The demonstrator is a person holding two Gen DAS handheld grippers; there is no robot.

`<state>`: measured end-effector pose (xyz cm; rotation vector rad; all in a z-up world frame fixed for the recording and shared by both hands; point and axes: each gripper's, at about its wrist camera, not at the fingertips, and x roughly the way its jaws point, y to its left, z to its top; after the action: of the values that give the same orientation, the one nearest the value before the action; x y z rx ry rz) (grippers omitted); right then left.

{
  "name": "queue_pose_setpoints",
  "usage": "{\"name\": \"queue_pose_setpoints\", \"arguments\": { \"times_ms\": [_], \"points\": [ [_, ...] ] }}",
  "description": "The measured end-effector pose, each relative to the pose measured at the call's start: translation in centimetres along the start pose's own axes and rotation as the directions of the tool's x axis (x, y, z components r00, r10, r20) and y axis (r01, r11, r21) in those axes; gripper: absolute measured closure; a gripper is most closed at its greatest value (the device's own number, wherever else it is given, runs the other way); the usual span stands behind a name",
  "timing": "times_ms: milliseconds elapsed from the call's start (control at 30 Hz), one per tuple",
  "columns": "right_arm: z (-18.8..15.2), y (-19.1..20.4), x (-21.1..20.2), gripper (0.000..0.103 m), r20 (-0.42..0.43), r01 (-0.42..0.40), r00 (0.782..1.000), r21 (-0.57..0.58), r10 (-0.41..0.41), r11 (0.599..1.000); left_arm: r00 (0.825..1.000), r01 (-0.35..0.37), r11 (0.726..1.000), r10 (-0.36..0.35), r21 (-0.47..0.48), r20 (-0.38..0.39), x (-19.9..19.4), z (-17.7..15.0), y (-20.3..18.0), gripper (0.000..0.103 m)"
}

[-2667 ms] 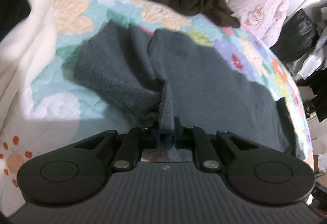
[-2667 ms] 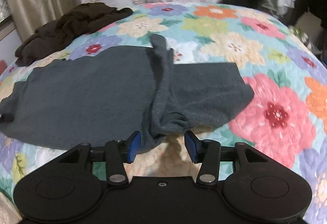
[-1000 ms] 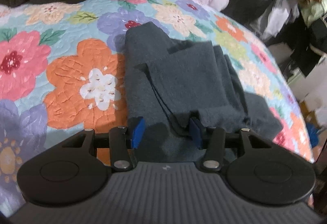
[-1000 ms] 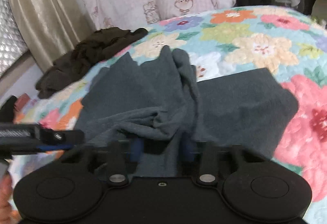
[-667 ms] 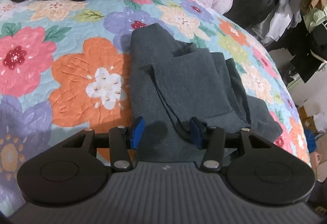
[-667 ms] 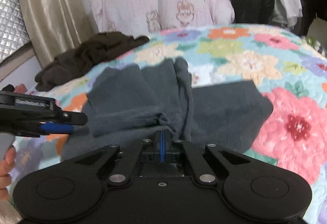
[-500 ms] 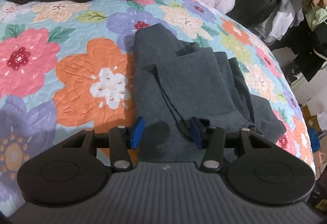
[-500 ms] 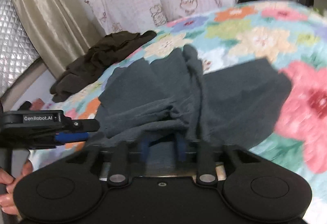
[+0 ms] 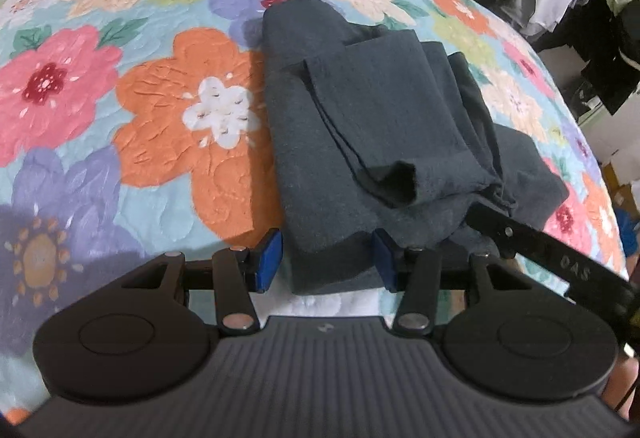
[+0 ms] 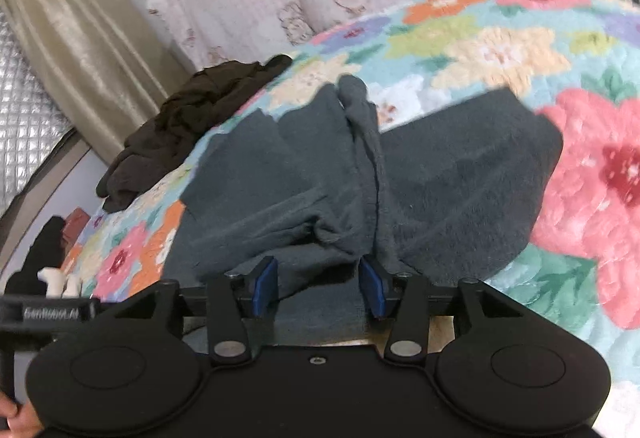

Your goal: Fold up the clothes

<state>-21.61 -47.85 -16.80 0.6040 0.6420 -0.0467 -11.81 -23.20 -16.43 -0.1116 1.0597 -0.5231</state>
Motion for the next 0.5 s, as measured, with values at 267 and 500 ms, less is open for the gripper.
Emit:
{"name": "queue_pose_setpoints", "arguments": {
  "times_ms": [267, 500],
  "points": [
    [1.1, 2.2, -1.1, 0.092, 0.069, 0.047, 0.997, -0.08, -0.042, 0.996, 0.999, 0.018, 0.998, -0.014, -0.068, 0.047, -0.6, 0.4, 1.3, 0.055],
    [-1.2, 5.1, -3.0, 0.092, 0.11, 0.282, 0.959, -0.25, -0.262, 0.927, 0.999, 0.037, 0.998, -0.038, -0.057, -0.016, 0.7, 0.1, 0.8, 0.054]
  ]
}}
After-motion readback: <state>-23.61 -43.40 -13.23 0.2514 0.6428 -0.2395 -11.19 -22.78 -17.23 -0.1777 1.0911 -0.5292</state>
